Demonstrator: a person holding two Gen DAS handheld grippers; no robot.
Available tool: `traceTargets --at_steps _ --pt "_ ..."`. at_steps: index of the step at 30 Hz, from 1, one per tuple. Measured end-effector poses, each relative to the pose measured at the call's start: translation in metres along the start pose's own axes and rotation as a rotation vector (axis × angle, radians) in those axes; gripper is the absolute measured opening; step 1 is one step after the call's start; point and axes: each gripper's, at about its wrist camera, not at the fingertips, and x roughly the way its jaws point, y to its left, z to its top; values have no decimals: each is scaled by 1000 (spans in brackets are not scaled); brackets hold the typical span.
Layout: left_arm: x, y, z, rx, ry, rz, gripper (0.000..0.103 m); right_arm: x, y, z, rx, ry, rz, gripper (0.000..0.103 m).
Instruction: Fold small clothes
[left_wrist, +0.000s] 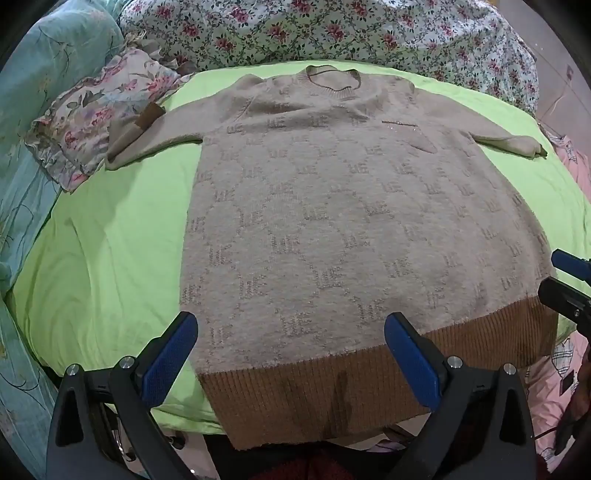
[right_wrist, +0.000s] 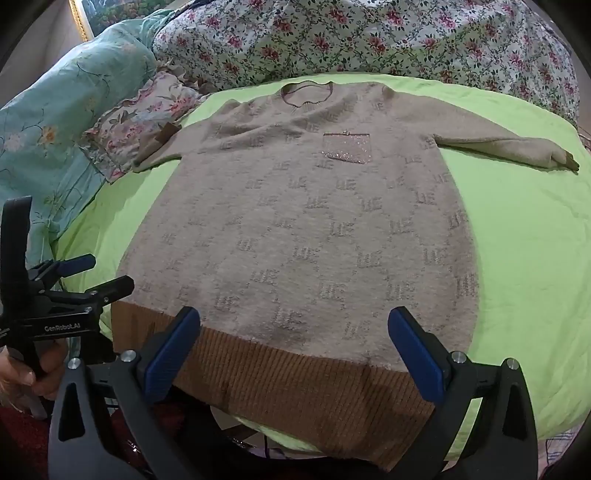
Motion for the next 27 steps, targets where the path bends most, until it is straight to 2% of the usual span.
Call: traceTargets --at_steps 27 --pt "-1 2 3 -1 -9 8 101 0 0 6 7 -16 21 102"
